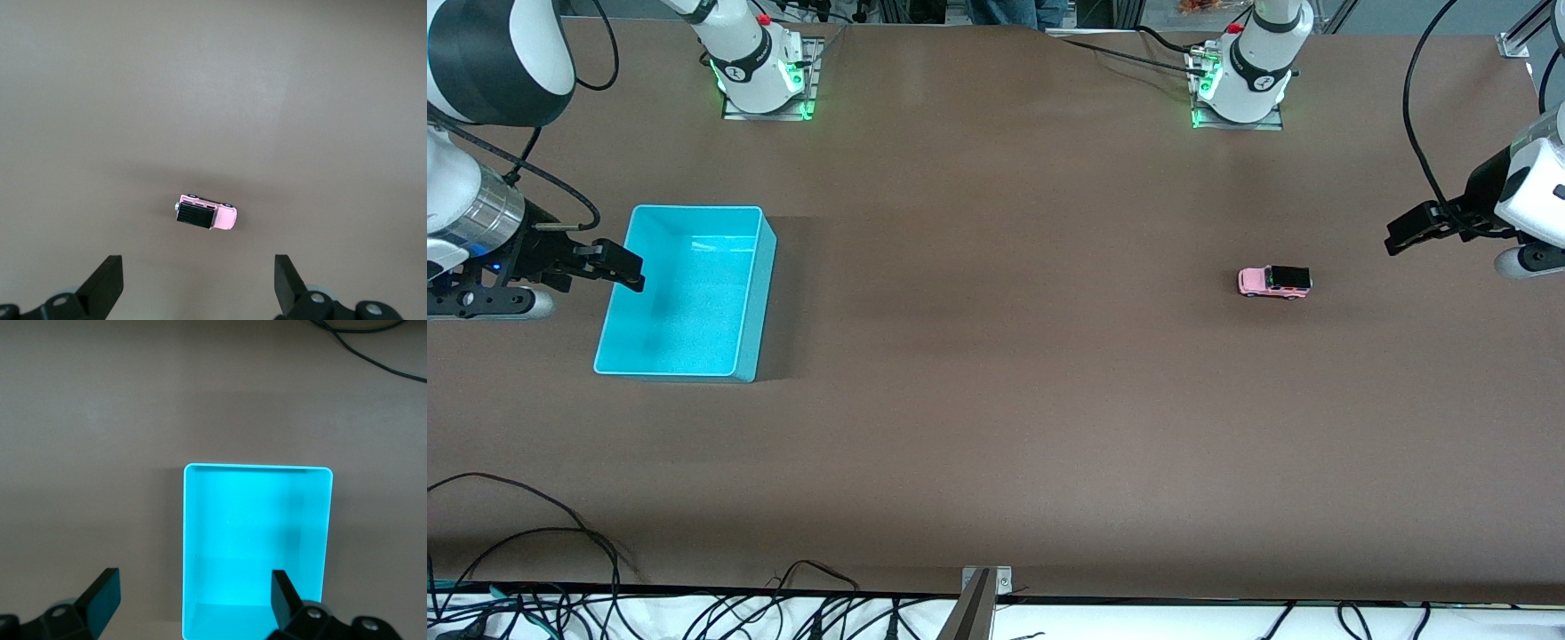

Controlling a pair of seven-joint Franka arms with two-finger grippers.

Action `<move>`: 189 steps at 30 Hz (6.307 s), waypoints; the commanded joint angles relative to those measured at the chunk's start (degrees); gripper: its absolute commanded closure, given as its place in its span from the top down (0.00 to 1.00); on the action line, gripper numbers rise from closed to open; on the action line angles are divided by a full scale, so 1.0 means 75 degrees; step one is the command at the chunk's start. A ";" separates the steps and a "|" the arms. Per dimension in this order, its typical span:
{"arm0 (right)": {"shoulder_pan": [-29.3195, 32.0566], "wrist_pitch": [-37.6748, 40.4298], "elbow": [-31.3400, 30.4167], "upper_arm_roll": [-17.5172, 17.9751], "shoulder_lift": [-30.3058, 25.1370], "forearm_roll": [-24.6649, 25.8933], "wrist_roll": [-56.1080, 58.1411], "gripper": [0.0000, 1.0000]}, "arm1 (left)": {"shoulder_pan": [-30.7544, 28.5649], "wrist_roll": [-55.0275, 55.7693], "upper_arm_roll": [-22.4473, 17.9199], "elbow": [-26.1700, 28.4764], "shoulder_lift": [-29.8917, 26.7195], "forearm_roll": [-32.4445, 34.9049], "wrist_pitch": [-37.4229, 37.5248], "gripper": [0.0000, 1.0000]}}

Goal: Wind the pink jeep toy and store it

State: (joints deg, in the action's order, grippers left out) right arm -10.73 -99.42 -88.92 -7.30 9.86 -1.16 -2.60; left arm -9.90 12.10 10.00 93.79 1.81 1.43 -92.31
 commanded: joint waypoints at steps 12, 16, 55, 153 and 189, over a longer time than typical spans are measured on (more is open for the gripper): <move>-0.0011 0.0095 0.0056 0.0000 -0.0015 0.0014 -0.0041 1.00 | 0.0007 0.0027 0.0015 -0.0166 0.0087 -0.0026 0.0003 1.00; -0.0011 0.0095 0.0056 -0.0011 -0.0015 0.0014 -0.0041 1.00 | 0.0031 0.0039 0.0027 -0.0166 0.0064 -0.0026 0.0050 1.00; -0.0022 0.0107 0.0056 0.0012 -0.0026 0.0026 -0.0041 1.00 | -0.0004 0.0062 0.0378 -0.0213 0.0110 0.0068 0.0202 1.00; 0.0013 0.0037 0.0044 -0.0012 0.0009 0.0026 -0.0029 1.00 | -0.1434 -0.0020 0.1409 -0.0225 0.0063 -0.0214 0.1515 1.00; -0.0011 0.0025 0.0056 0.0000 0.0009 0.0084 -0.0029 1.00 | 0.1882 -0.0008 -0.0348 -0.0178 -0.0218 0.0454 0.1562 1.00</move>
State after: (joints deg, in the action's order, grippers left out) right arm -10.65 -99.45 -88.92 -7.30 9.95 -1.16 -2.59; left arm 0.83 12.73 9.88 91.58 1.73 2.46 -81.17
